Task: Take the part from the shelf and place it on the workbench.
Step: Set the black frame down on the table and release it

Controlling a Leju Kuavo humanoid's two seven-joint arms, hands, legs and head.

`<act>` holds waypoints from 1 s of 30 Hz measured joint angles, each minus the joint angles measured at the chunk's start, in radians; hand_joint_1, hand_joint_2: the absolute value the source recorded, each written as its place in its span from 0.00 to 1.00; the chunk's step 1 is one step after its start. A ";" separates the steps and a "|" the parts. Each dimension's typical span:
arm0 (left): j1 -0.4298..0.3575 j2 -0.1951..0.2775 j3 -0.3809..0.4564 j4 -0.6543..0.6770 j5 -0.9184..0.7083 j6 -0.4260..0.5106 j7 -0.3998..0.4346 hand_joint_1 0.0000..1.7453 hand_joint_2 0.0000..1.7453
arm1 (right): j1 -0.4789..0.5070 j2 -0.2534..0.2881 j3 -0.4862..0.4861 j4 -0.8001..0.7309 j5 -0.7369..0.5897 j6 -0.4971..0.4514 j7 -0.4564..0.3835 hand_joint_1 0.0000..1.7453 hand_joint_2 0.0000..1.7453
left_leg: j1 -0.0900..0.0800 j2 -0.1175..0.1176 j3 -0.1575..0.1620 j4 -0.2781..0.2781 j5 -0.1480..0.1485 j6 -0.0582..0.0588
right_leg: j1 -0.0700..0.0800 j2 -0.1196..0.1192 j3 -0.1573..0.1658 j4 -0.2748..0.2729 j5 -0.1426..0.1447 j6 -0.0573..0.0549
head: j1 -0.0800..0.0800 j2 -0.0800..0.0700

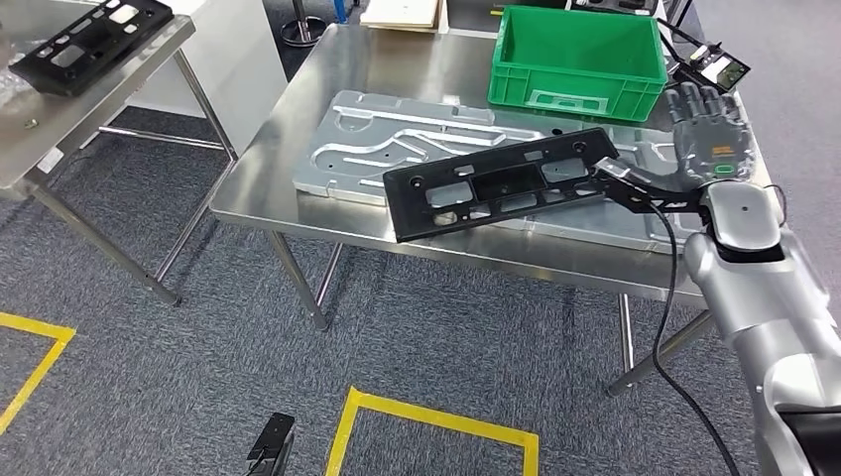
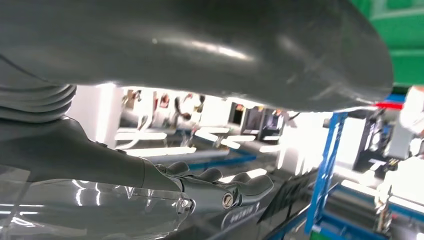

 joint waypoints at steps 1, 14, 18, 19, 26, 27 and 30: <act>0.001 0.000 0.002 0.000 0.000 0.001 -0.003 0.00 0.00 | -0.001 -0.010 -0.002 -0.009 0.008 -0.007 0.003 0.00 0.00 | -0.003 -0.001 0.033 -0.052 -0.008 0.005 | 0.000 -0.001 -0.004 -0.001 0.009 0.006 | 0.000 0.000; 0.013 -0.006 0.035 0.000 0.008 0.005 -0.013 0.00 0.00 | 0.054 -0.147 -0.095 -0.122 -0.022 -0.088 0.008 0.00 0.00 | -0.005 0.004 -0.097 -0.097 0.118 0.045 | -0.005 0.002 0.035 0.177 -0.093 0.047 | 0.000 0.000; 0.011 -0.007 0.042 0.000 0.009 0.006 -0.020 0.00 0.00 | 0.095 -0.192 -0.141 -0.165 -0.071 -0.121 -0.008 0.00 0.00 | -0.007 0.000 -0.119 -0.094 0.155 0.027 | 0.006 0.001 0.171 -0.032 -0.136 0.028 | -0.001 0.000; 0.012 -0.007 0.044 0.000 0.009 0.006 -0.022 0.00 0.00 | 0.113 -0.204 -0.155 -0.174 -0.085 -0.128 -0.012 0.00 0.00 | -0.007 -0.002 -0.121 -0.099 0.162 0.021 | 0.004 -0.002 0.166 -0.034 -0.127 0.022 | 0.000 0.000; 0.015 -0.007 0.053 0.000 0.009 0.012 -0.021 0.00 0.00 | 0.311 -0.257 -0.277 -0.236 -0.184 -0.200 -0.052 0.00 0.00 | 0.000 -0.001 -0.186 0.196 -0.049 -0.003 | -0.002 -0.011 0.079 -0.039 -0.044 -0.002 | 0.000 0.000; 0.015 -0.007 0.054 0.000 0.008 0.014 -0.020 0.00 0.00 | 0.343 -0.261 -0.295 -0.243 -0.196 -0.208 -0.056 0.00 0.00 | 0.001 -0.001 -0.169 0.210 -0.029 -0.003 | -0.002 -0.011 0.063 -0.036 -0.033 0.000 | -0.001 0.000; 0.014 -0.006 0.060 0.000 0.003 0.018 -0.018 0.00 0.00 | 0.433 -0.271 -0.352 -0.270 -0.220 -0.227 -0.071 0.00 0.00 | -0.002 -0.003 -0.021 0.049 0.013 0.009 | -0.002 -0.011 0.022 -0.028 -0.003 0.010 | 0.000 0.000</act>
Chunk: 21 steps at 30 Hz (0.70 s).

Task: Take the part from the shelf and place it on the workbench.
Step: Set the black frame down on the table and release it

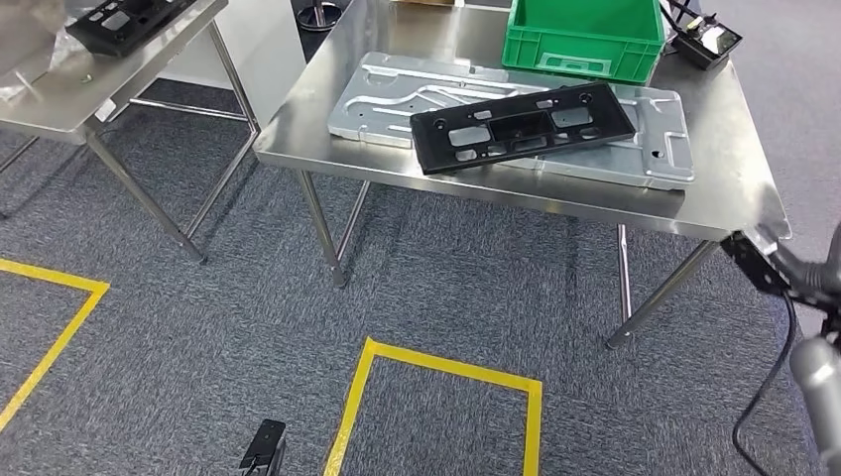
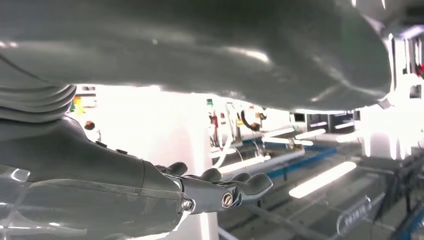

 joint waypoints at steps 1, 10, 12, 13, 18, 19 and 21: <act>-0.001 0.000 0.002 0.000 -0.002 0.001 0.001 0.00 0.00 | 0.026 -0.002 -0.023 -0.010 -0.006 -0.005 -0.006 0.00 0.00 | -0.002 -0.001 0.053 -0.076 -0.015 0.006 | 0.000 0.000 -0.007 0.001 0.009 0.005 | 0.000 0.000; 0.003 0.001 0.017 0.000 -0.007 0.004 -0.001 0.00 0.00 | 0.243 0.021 -0.191 -0.057 -0.123 0.032 -0.086 0.00 0.00 | -0.005 0.003 0.028 -0.189 0.042 0.053 | -0.008 0.006 -0.089 0.207 -0.152 0.051 | 0.000 0.000; 0.004 0.001 0.020 0.000 -0.007 0.004 0.001 0.00 0.00 | 0.290 0.045 -0.233 -0.052 -0.160 0.051 -0.108 0.00 0.00 | -0.005 0.002 -0.004 -0.187 0.065 0.052 | -0.010 0.008 -0.088 0.291 -0.158 0.055 | 0.000 0.000; 0.005 0.001 0.023 0.000 -0.007 0.004 0.004 0.00 0.00 | 0.311 0.061 -0.254 -0.043 -0.179 0.059 -0.120 0.00 0.00 | -0.004 0.002 -0.019 -0.184 0.075 0.049 | -0.012 0.008 -0.059 0.277 -0.130 0.055 | 0.000 0.000; 0.003 0.001 0.037 0.000 -0.011 0.010 0.014 0.00 0.00 | 0.363 0.139 -0.349 0.055 -0.244 0.087 -0.153 0.00 0.00 | -0.008 0.006 -0.067 -0.159 0.109 0.021 | -0.010 0.012 0.165 -0.015 -0.130 0.039 | -0.001 0.000; 0.003 0.001 0.039 0.000 -0.011 0.011 0.015 0.00 0.00 | 0.373 0.153 -0.365 0.081 -0.252 0.095 -0.153 0.00 0.00 | -0.008 0.007 -0.069 -0.159 0.116 0.014 | -0.007 0.013 0.166 -0.024 -0.132 0.030 | -0.002 0.000; 0.006 0.001 0.044 0.000 -0.012 0.012 0.017 0.00 0.00 | 0.389 0.182 -0.398 0.141 -0.273 0.129 -0.144 0.00 0.00 | -0.005 0.007 -0.077 -0.150 0.107 0.002 | -0.008 0.009 0.152 -0.020 -0.117 0.011 | -0.002 0.000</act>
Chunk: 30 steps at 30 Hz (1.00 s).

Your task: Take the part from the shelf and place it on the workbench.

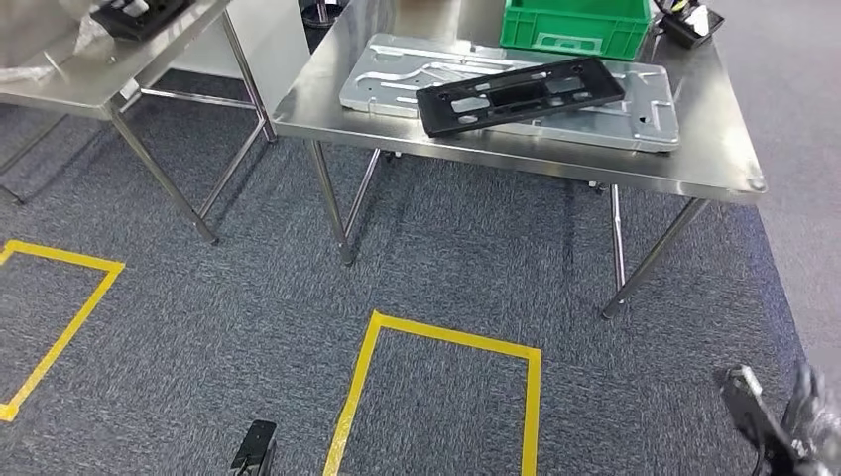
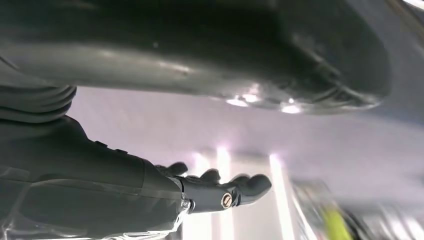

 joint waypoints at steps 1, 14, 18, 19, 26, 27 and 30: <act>0.002 0.000 0.002 0.000 -0.001 0.000 0.001 0.00 0.00 | 0.005 0.014 -0.015 0.029 -0.012 0.020 0.009 0.00 0.00 | 0.001 0.000 -0.009 0.022 -0.030 -0.005 | -0.001 -0.002 -0.010 0.000 0.010 -0.011 | 0.000 0.000; -0.006 0.009 0.013 -0.002 -0.045 -0.005 -0.014 0.00 0.00 | 0.112 0.208 -0.259 0.279 -0.213 0.279 0.176 0.00 0.00 | -0.019 -0.004 0.239 -0.064 -0.170 0.035 | 0.023 -0.007 -0.149 0.010 0.142 -0.014 | 0.000 0.000; -0.006 0.003 0.013 -0.001 -0.060 -0.006 -0.015 0.00 0.00 | 0.144 0.246 -0.280 0.312 -0.210 0.316 0.235 0.00 0.00 | -0.012 0.004 0.199 -0.078 -0.122 0.052 | 0.015 0.003 -0.186 0.109 0.026 0.003 | 0.001 0.000; -0.005 0.003 0.013 -0.001 -0.063 -0.005 -0.016 0.00 0.00 | 0.149 0.253 -0.284 0.318 -0.208 0.325 0.245 0.00 0.00 | -0.012 0.005 0.184 -0.077 -0.110 0.054 | 0.012 0.003 -0.203 0.175 -0.025 0.007 | 0.001 0.000; -0.009 -0.001 0.012 -0.001 -0.085 -0.003 -0.015 0.00 0.00 | 0.161 0.289 -0.293 0.337 -0.193 0.354 0.259 0.00 0.00 | -0.007 0.012 0.076 -0.020 -0.063 0.027 | -0.005 0.003 -0.031 0.094 0.010 0.020 | 0.001 0.000; -0.011 -0.001 0.012 -0.001 -0.088 -0.003 -0.013 0.00 0.00 | 0.160 0.293 -0.293 0.338 -0.191 0.354 0.258 0.00 0.00 | -0.008 0.012 0.069 -0.010 -0.060 0.021 | -0.003 0.004 0.003 0.041 -0.011 0.014 | 0.000 0.000; -0.014 -0.002 0.012 -0.001 -0.096 -0.007 -0.005 0.00 0.00 | 0.161 0.306 -0.293 0.341 -0.184 0.352 0.260 0.00 0.00 | -0.005 0.010 0.058 0.000 -0.052 0.002 | 0.001 0.000 0.013 0.007 -0.023 -0.013 | 0.000 0.000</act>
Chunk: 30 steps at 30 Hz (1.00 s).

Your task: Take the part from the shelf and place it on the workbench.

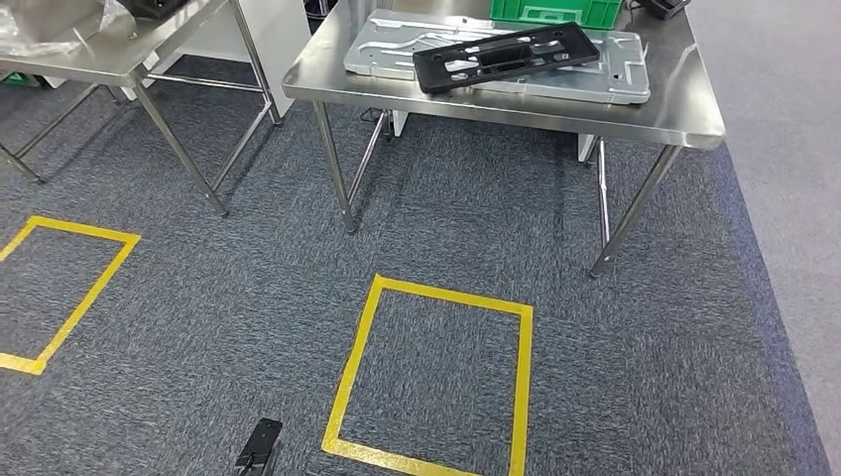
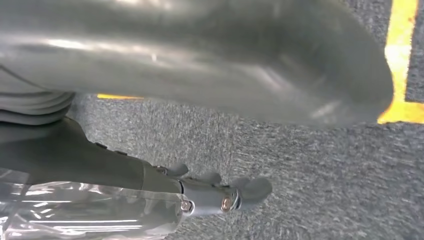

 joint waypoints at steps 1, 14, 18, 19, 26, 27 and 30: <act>0.000 0.000 0.000 0.000 -0.003 -0.001 0.003 0.00 0.00 | 0.001 0.004 0.000 0.001 0.005 -0.002 0.004 0.00 0.00 | 0.002 -0.002 -0.008 0.014 -0.013 -0.006 | 0.000 -0.003 -0.004 -0.001 0.006 -0.010 | 0.000 0.000; -0.011 -0.003 -0.001 0.000 -0.016 -0.004 0.018 0.00 0.00 | -0.002 0.034 0.000 0.008 0.056 -0.037 0.040 0.00 0.00 | -0.003 0.041 0.091 -0.018 -0.070 0.012 | 0.013 -0.087 -0.051 0.008 0.047 -0.006 | 0.000 0.000; -0.011 -0.008 -0.001 0.000 -0.023 -0.002 0.020 0.00 0.00 | -0.006 0.039 0.000 0.009 0.066 -0.037 0.043 0.00 0.00 | 0.009 0.007 0.086 -0.044 -0.043 0.035 | 0.010 -0.039 -0.087 0.091 -0.015 0.014 | 0.000 0.000; -0.013 -0.009 -0.001 0.000 -0.023 -0.002 0.020 0.00 0.00 | -0.005 0.039 0.000 0.009 0.068 -0.038 0.044 0.00 0.00 | 0.007 -0.003 0.081 -0.044 -0.038 0.039 | 0.009 -0.017 -0.117 0.157 -0.054 0.017 | 0.001 0.000; -0.008 -0.013 -0.001 0.000 -0.024 -0.002 0.022 0.00 0.00 | 0.002 0.039 0.000 0.013 0.078 -0.038 0.049 0.00 0.00 | 0.003 -0.084 0.055 -0.018 -0.032 0.032 | 0.002 0.049 -0.071 0.071 0.023 0.013 | 0.001 0.000; -0.007 -0.013 -0.001 0.000 -0.023 -0.001 0.021 0.00 0.00 | 0.002 0.039 0.001 0.013 0.081 -0.038 0.050 0.00 0.00 | 0.003 -0.094 0.050 -0.012 -0.033 0.026 | 0.002 0.063 -0.054 0.033 0.032 0.011 | 0.001 0.000; 0.002 -0.013 -0.001 0.000 -0.019 0.000 0.018 0.00 0.00 | 0.003 0.043 0.003 0.014 0.093 -0.039 0.052 0.00 0.00 | 0.006 -0.117 0.037 -0.008 -0.029 0.008 | 0.002 0.052 -0.049 0.013 0.036 0.000 | 0.000 0.000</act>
